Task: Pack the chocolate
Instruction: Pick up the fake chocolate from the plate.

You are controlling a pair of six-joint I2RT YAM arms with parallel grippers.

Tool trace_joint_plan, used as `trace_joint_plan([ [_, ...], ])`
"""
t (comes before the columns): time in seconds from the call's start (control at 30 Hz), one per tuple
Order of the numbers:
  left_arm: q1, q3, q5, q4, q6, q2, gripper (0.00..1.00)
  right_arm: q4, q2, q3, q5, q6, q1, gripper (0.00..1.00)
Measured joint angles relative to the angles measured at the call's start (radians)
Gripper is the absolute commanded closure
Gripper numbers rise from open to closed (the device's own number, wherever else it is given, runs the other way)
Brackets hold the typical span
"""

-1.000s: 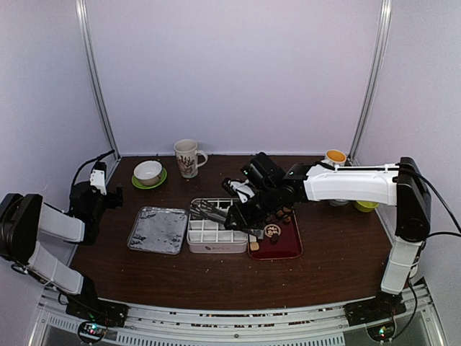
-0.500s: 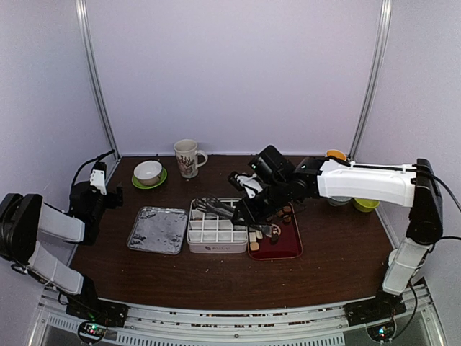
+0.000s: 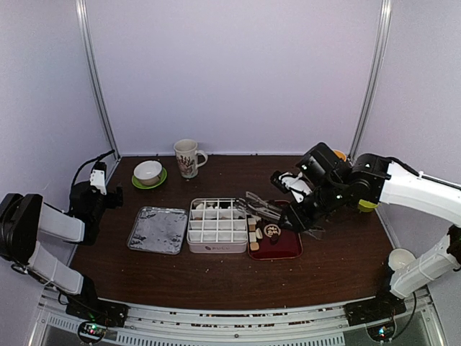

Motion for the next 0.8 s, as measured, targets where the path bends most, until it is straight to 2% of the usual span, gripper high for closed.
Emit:
trace_joint_plan([
  [0.2,0.000,0.000,0.000,0.000,0.000,0.000,0.02,-0.137,-0.049,-0.034,0.081,-0.003,-0.004,0.61],
  [0.4,0.000,0.000,0.000,0.000,0.000,0.000,0.02,-0.216,-0.055,-0.103,0.083,0.008,-0.041,0.60],
  [0.8,0.000,0.000,0.000,0.000,0.000,0.000,0.02,-0.224,-0.031,-0.149,0.037,0.027,-0.063,0.57],
])
